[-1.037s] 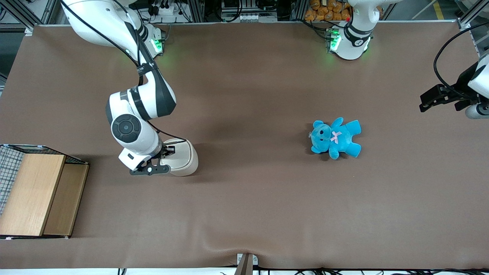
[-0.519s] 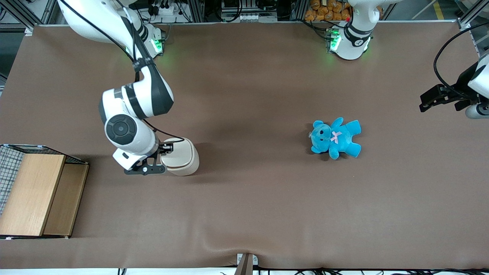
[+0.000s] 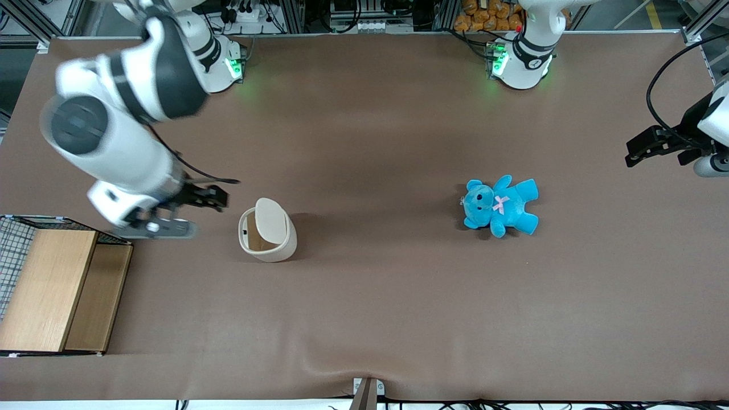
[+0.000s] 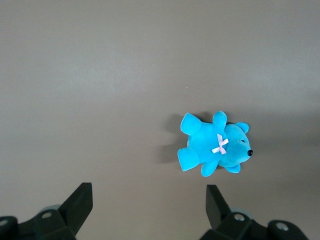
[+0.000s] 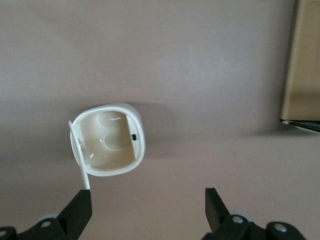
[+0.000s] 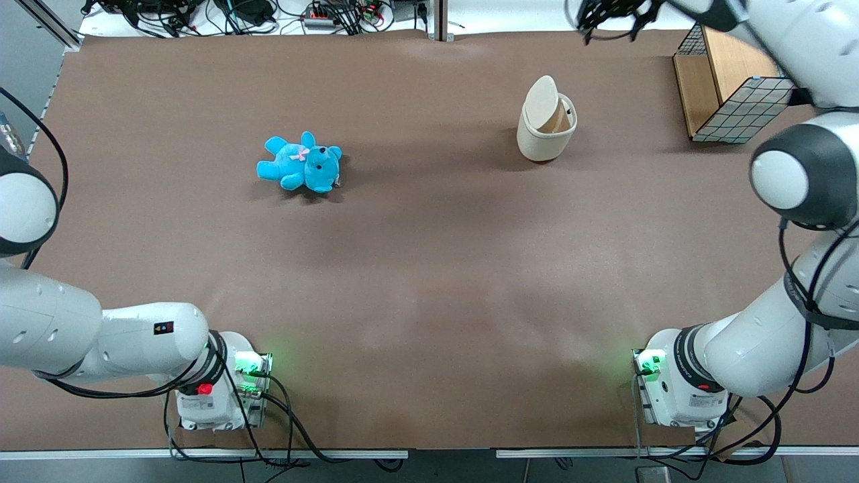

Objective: Open trash can with right arm

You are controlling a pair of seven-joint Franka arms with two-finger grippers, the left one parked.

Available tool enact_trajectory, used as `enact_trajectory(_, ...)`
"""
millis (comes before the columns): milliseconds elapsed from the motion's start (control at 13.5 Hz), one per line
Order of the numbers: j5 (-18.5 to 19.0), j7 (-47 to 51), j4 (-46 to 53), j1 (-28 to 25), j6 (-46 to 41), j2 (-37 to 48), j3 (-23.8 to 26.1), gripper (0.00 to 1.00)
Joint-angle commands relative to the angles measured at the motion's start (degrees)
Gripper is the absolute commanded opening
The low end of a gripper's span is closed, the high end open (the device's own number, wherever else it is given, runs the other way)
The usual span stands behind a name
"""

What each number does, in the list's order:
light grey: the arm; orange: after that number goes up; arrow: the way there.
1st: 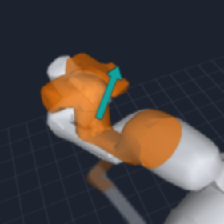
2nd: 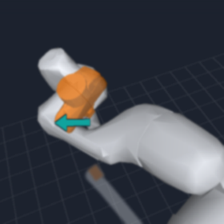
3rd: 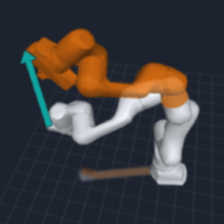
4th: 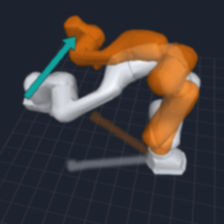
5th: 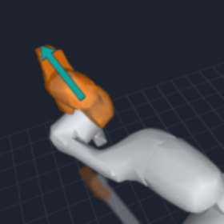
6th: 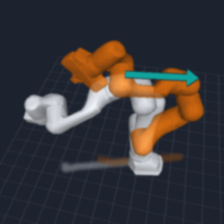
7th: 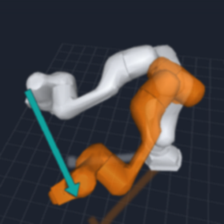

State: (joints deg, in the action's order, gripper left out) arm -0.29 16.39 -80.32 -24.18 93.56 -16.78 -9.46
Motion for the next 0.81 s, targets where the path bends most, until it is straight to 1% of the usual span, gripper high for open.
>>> enact_trajectory(0,-0.94,-1.09,-0.98,3.25,-3.54,4.90,0.41,1.00)
enact_trajectory(148,-0.93,-5.30,-1.07,5.98,-6.53,8.15,0.41,1.00)
enact_trajectory(370,-0.94,-5.93,-3.52,10.20,-6.99,13.33,0.41,1.00)
enact_trajectory(667,-1.11,-6.55,-7.04,12.75,-8.56,20.19,0.41,1.00)
enact_trajectory(741,-1.11,-8.46,-8.44,13.89,-9.01,21.77,0.41,1.00)
